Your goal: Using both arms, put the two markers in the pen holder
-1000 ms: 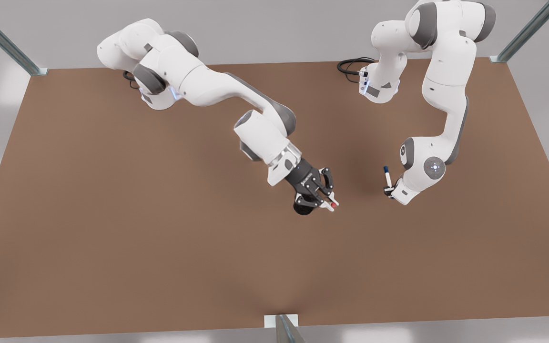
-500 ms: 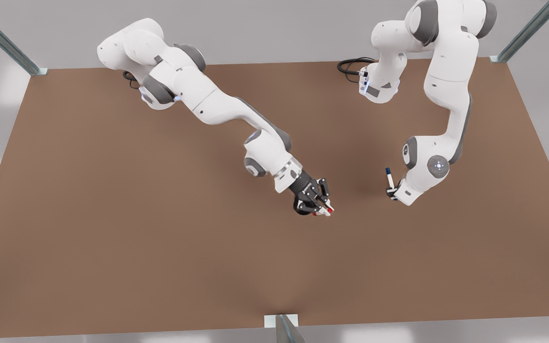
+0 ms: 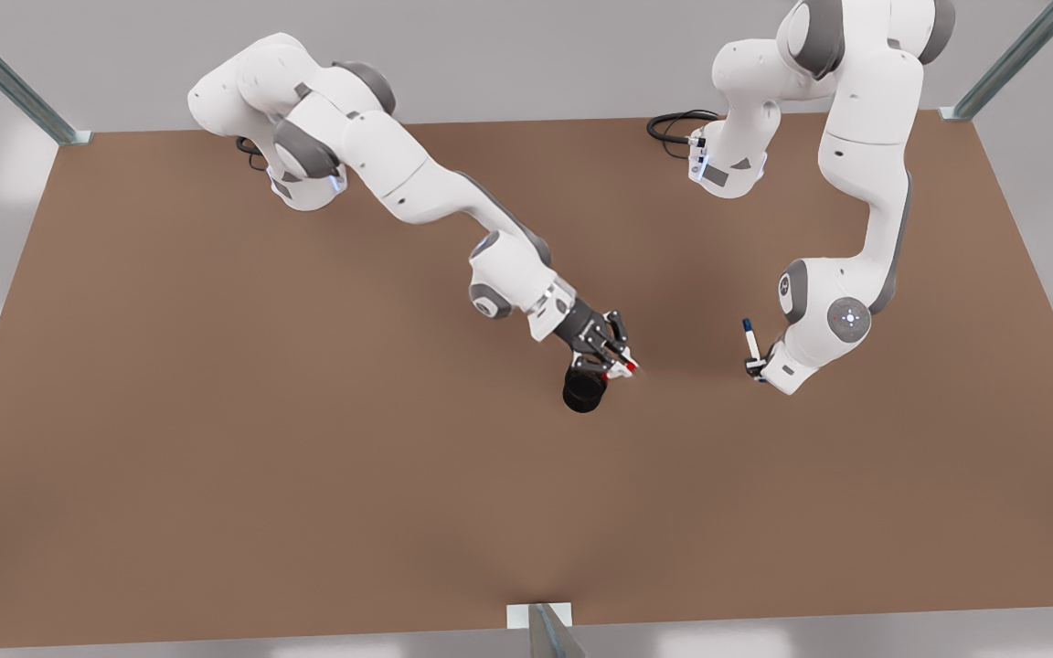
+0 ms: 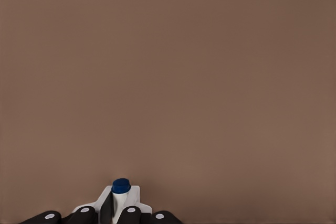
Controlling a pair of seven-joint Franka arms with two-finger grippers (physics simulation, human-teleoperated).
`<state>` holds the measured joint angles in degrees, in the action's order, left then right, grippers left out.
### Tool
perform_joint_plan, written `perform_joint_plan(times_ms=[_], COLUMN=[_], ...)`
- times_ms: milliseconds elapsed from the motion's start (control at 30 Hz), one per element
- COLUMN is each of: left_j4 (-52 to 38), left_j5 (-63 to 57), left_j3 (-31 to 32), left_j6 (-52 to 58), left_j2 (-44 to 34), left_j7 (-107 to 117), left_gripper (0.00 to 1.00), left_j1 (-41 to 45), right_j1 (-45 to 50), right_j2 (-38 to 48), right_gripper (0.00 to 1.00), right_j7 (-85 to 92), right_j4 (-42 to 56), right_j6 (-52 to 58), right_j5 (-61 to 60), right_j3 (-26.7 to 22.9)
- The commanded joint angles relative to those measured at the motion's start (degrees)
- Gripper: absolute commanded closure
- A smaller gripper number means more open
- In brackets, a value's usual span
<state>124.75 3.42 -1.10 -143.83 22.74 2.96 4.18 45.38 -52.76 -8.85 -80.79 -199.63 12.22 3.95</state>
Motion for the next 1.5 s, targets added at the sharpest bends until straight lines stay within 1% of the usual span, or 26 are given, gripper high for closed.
perform_joint_plan(times_ms=[0, 167, 267, 467, 533, 567, 600, 700, 733, 767, 800, 833, 867, 900, 933, 967, 1000, 1033, 1067, 1100, 1133, 1200, 1267, 1333, 1400, 1467], left_j4=[-0.04, 0.05, 0.05, -0.12, -1.26, -4.16, -7.59, -11.20, -11.29, -11.90, -14.43, -16.91, -17.61, -20.07, -22.79, -26.13, -28.60, -29.83, -30.71, -30.71, -30.62, -29.92, -27.11, -23.50, -23.33, -23.33], left_j5=[0.80, 0.80, 0.89, 0.89, 0.80, 0.80, 0.80, 0.89, 0.98, 2.20, 3.69, 6.50, 10.71, 17.58, 19.25, 20.22, 20.40, 24.00, 26.20, 26.20, 26.90, 27.78, 29.98, 37.53, 42.90, 45.27], left_j3=[0.04, 0.22, 0.22, 0.39, 0.48, 1.27, 1.27, 1.80, 1.80, 1.80, 1.71, 1.62, 1.71, 1.71, 2.76, 4.96, 7.77, 9.09, 10.59, 11.73, 11.82, 11.73, 12.08, 12.26, 12.26, 12.26], left_j6=[1.00, 1.00, 1.00, 1.09, 4.51, 8.63, 12.43, 15.85, 17.79, 20.15, 24.54, 27.37, 27.55, 27.55, 27.46, 27.46, 27.46, 27.11, 24.39, 19.65, 15.51, 7.95, -0.75, -10.59, -15.16, -18.59], left_j2=[-0.07, 0.02, 0.02, -0.68, -2.61, -3.41, -4.20, -6.30, -7.97, -9.29, -10.26, -10.35, -10.88, -10.26, -9.83, -9.30, -8.51, -7.45, -6.13, -6.05, -5.43, -4.29, -4.29, -3.32, -1.48, 0.28], left_j7=[-1.99, -0.93, -0.85, -0.85, -1.11, -1.11, -1.11, -2.69, -4.80, -6.64, -9.80, -13.92, -21.73, -31.33, -35.73, -38.37, -40.92, -44.34, -50.58, -55.50, -59.11, -67.90, -78.36, -87.94, -90.23, -90.23], left_gripper=[0.79, 0.79, 0.79, 0.79, 0.79, 0.79, 0.79, 0.79, 0.79, 0.79, 0.79, 0.79, 0.79, 0.79, 0.79, 0.79, 0.79, 0.79, 0.79, 0.79, 0.79, 0.79, 0.79, 0.79, 0.79, 0.79], left_j1=[0.04, 0.48, 0.48, 0.48, 0.48, 0.48, 0.48, 0.30, -0.05, 0.04, -0.14, -0.31, -0.23, 0.21, 1.35, 2.06, 2.15, 2.23, 2.94, 4.69, 6.54, 9.18, 10.85, 13.83, 16.73, 19.02], right_j1=[-0.11, -0.29, -0.82, -0.64, -0.64, -0.73, -1.08, -3.89, -5.12, -8.62, -17.65, -28.65, -34.37, -38.87, -40.45, -45.72, -42.83, -42.56, -42.48, -42.30, -41.25, -40.81, -40.98, -41.16, -40.63, -40.72], right_j2=[2.84, 2.31, 2.75, 2.84, 2.75, 2.75, 2.75, 6.00, 9.68, 16.18, 23.73, 29.72, 32.45, 32.72, 32.81, 34.99, 41.50, 43.80, 43.88, 43.71, 43.62, 41.51, 40.19, 40.11, 40.02, 40.02], right_gripper=[0.79, 0.79, 0.79, 0.79, 0.79, 0.24, 0.00, 0.00, 0.00, 0.00, 0.00, 0.00, 0.00, 0.00, 0.00, 0.00, 0.00, 0.00, 0.00, 0.00, 0.00, 0.00, 0.00, 0.00, 0.00, 0.00], right_j7=[-1.52, -1.26, 3.74, 4.89, 5.60, 5.60, 5.60, 5.34, 4.81, 0.09, -1.96, -4.24, -5.03, -5.30, -5.65, -4.86, -3.90, 0.93, 7.17, 7.36, 7.36, 7.35, 7.71, 7.36, 7.36, 7.27], right_j4=[-4.29, -5.17, -6.75, -8.86, -10.44, -10.79, -11.41, -12.64, -12.99, -13.78, -14.31, -11.07, -7.90, -2.01, 1.50, 2.39, -3.31, -6.49, -7.54, -8.86, -7.46, -7.10, -2.71, -2.45, -2.45, -2.53], right_j6=[-1.82, -1.91, -1.91, -1.91, -1.91, -1.91, -1.91, -0.95, 5.79, 17.74, 34.40, 55.95, 69.50, 80.78, 89.40, 94.33, 97.67, 98.20, 98.99, 102.85, 102.77, 101.19, 101.63, 102.33, 102.33, 102.33], right_j5=[-0.35, 0.08, 0.17, 0.17, 0.17, 0.17, 0.17, 0.17, 0.09, -0.27, -0.27, -2.72, -3.52, -3.43, -3.52, -3.52, -3.69, -7.29, -10.19, -10.37, -10.55, -10.81, -12.74, -13.89, -13.89, -13.89], right_j3=[0.00, -0.44, -0.53, -0.61, -0.96, -0.96, -0.88, -0.44, -0.09, 0.79, 6.04, 13.34, 14.59, 14.41, 13.89, 13.72, 6.26, 2.82, -1.66, -3.06, -4.48, -4.04, -3.78, -3.60, -3.25, -3.25])
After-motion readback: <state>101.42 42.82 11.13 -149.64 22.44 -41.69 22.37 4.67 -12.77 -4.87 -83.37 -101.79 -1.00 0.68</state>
